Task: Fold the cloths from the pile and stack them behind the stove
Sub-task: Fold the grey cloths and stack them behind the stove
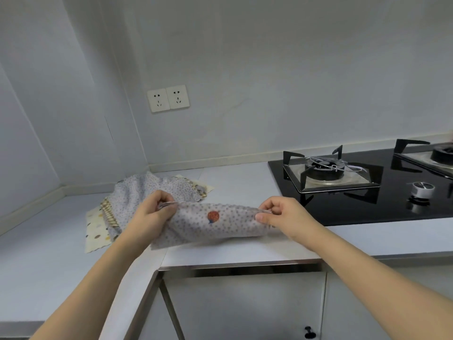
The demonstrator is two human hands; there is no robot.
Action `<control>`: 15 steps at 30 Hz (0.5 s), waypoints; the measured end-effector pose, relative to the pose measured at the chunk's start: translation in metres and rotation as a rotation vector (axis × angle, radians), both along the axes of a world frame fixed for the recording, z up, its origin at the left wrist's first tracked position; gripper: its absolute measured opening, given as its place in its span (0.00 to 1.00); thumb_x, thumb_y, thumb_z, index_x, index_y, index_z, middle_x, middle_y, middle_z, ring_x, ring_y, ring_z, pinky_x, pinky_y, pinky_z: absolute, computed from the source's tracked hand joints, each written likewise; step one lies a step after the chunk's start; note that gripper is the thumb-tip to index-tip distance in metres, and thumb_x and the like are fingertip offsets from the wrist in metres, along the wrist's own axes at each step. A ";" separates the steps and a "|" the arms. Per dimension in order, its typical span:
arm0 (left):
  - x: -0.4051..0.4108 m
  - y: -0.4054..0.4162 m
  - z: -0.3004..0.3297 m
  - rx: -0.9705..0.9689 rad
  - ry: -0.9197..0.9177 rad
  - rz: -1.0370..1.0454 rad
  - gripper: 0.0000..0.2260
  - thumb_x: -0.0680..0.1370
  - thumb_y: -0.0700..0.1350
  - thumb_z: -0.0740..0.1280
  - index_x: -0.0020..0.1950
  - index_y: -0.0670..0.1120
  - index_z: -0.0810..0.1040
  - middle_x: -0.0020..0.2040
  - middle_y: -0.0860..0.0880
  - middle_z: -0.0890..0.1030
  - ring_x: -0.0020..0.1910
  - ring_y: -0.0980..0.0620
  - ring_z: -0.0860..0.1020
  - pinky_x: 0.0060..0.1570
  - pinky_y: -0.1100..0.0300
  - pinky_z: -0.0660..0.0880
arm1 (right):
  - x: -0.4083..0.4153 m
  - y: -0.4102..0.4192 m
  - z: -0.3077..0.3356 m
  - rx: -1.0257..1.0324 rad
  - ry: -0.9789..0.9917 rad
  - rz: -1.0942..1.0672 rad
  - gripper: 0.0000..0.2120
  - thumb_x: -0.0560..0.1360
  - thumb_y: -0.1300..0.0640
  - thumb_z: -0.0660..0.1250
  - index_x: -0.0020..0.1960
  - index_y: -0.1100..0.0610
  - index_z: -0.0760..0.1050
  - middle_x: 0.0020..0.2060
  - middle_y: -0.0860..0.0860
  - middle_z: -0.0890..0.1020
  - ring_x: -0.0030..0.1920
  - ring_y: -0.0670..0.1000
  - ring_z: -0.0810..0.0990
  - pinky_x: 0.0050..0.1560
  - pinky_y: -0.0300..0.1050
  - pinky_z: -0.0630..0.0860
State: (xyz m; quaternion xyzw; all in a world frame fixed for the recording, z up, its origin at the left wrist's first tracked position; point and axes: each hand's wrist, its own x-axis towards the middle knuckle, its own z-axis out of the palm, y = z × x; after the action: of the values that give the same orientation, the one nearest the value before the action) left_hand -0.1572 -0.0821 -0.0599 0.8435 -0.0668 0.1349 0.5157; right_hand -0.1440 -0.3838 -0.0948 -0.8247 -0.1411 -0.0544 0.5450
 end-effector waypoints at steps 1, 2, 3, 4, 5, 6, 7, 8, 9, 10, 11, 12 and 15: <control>-0.001 0.002 0.003 -0.011 -0.014 0.015 0.04 0.78 0.44 0.68 0.46 0.45 0.74 0.37 0.49 0.74 0.36 0.50 0.71 0.37 0.56 0.66 | 0.000 -0.003 0.005 0.045 0.011 0.010 0.05 0.71 0.56 0.74 0.43 0.55 0.79 0.32 0.52 0.82 0.32 0.44 0.76 0.42 0.39 0.73; -0.001 0.004 0.005 -0.021 -0.023 0.025 0.04 0.79 0.45 0.67 0.46 0.46 0.75 0.38 0.48 0.76 0.37 0.49 0.73 0.39 0.54 0.68 | -0.001 -0.005 0.010 0.075 0.017 0.016 0.05 0.71 0.56 0.75 0.42 0.56 0.80 0.33 0.55 0.82 0.33 0.45 0.76 0.43 0.41 0.74; -0.002 0.006 0.007 -0.028 -0.026 0.030 0.05 0.78 0.46 0.68 0.45 0.46 0.75 0.40 0.47 0.78 0.39 0.49 0.75 0.41 0.53 0.70 | -0.002 -0.008 0.015 0.095 0.016 0.021 0.05 0.71 0.56 0.75 0.42 0.57 0.80 0.35 0.57 0.83 0.34 0.47 0.76 0.43 0.43 0.75; -0.003 0.007 0.009 -0.030 -0.031 0.030 0.05 0.78 0.46 0.68 0.45 0.46 0.76 0.41 0.46 0.79 0.40 0.49 0.77 0.42 0.52 0.71 | -0.004 -0.009 0.019 0.116 0.010 0.031 0.05 0.70 0.57 0.75 0.41 0.57 0.81 0.35 0.59 0.83 0.34 0.49 0.76 0.42 0.42 0.75; -0.004 0.008 0.010 -0.037 -0.038 0.025 0.06 0.77 0.46 0.69 0.44 0.45 0.76 0.40 0.46 0.79 0.40 0.49 0.77 0.41 0.53 0.71 | -0.005 -0.011 0.022 0.132 0.002 0.042 0.05 0.71 0.57 0.74 0.40 0.58 0.81 0.34 0.59 0.83 0.33 0.48 0.76 0.38 0.39 0.75; -0.005 0.008 0.012 -0.055 -0.043 0.017 0.07 0.77 0.46 0.69 0.44 0.44 0.76 0.39 0.46 0.79 0.39 0.50 0.77 0.40 0.54 0.71 | -0.006 -0.012 0.025 0.135 -0.002 0.051 0.05 0.71 0.58 0.74 0.40 0.59 0.81 0.33 0.57 0.82 0.31 0.47 0.76 0.35 0.36 0.73; -0.006 0.009 0.013 -0.081 -0.043 0.010 0.07 0.77 0.45 0.68 0.44 0.43 0.75 0.38 0.47 0.78 0.38 0.50 0.76 0.38 0.56 0.70 | -0.007 -0.014 0.028 0.121 -0.003 0.056 0.06 0.71 0.58 0.73 0.40 0.60 0.81 0.32 0.56 0.82 0.30 0.46 0.75 0.33 0.34 0.72; -0.007 0.009 0.014 -0.111 -0.040 0.003 0.08 0.78 0.45 0.68 0.43 0.42 0.75 0.36 0.48 0.78 0.36 0.51 0.75 0.35 0.58 0.69 | -0.007 -0.016 0.030 0.101 -0.004 0.063 0.07 0.71 0.57 0.73 0.41 0.61 0.81 0.32 0.56 0.82 0.30 0.46 0.75 0.34 0.35 0.72; -0.008 0.009 0.015 -0.140 -0.030 -0.006 0.08 0.78 0.45 0.67 0.43 0.42 0.75 0.34 0.49 0.77 0.34 0.52 0.74 0.33 0.60 0.69 | -0.006 -0.019 0.032 0.077 -0.009 0.065 0.09 0.71 0.55 0.73 0.41 0.61 0.81 0.33 0.57 0.82 0.31 0.47 0.76 0.37 0.39 0.74; -0.009 0.008 0.017 -0.161 -0.015 -0.020 0.08 0.78 0.45 0.67 0.43 0.41 0.75 0.32 0.51 0.77 0.31 0.54 0.74 0.30 0.62 0.68 | -0.005 -0.021 0.034 0.046 -0.010 0.060 0.10 0.72 0.53 0.73 0.41 0.61 0.82 0.35 0.59 0.83 0.32 0.48 0.77 0.40 0.45 0.75; -0.010 0.008 0.018 -0.174 -0.001 -0.035 0.08 0.78 0.45 0.67 0.43 0.41 0.75 0.30 0.52 0.77 0.30 0.55 0.74 0.28 0.63 0.68 | -0.005 -0.023 0.035 0.014 -0.013 0.053 0.12 0.72 0.51 0.72 0.41 0.60 0.82 0.36 0.60 0.84 0.33 0.49 0.78 0.42 0.49 0.75; -0.010 0.007 0.018 -0.185 0.006 -0.048 0.08 0.78 0.45 0.66 0.43 0.41 0.75 0.30 0.52 0.78 0.30 0.55 0.75 0.29 0.63 0.69 | -0.004 -0.024 0.037 -0.010 -0.016 0.044 0.13 0.72 0.49 0.72 0.40 0.60 0.81 0.37 0.61 0.83 0.33 0.49 0.78 0.43 0.49 0.75; -0.010 0.005 0.017 -0.206 0.023 -0.065 0.08 0.78 0.45 0.66 0.44 0.40 0.77 0.34 0.47 0.80 0.35 0.51 0.77 0.35 0.58 0.71 | -0.005 -0.028 0.038 0.012 -0.017 0.046 0.14 0.72 0.50 0.71 0.41 0.62 0.80 0.36 0.61 0.82 0.33 0.47 0.77 0.45 0.43 0.76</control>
State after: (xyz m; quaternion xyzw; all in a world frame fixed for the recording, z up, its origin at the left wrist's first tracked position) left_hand -0.1671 -0.0771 -0.0427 0.7849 -0.0741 0.1144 0.6044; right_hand -0.1488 -0.4114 -0.0569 -0.8173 -0.1646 -0.0499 0.5500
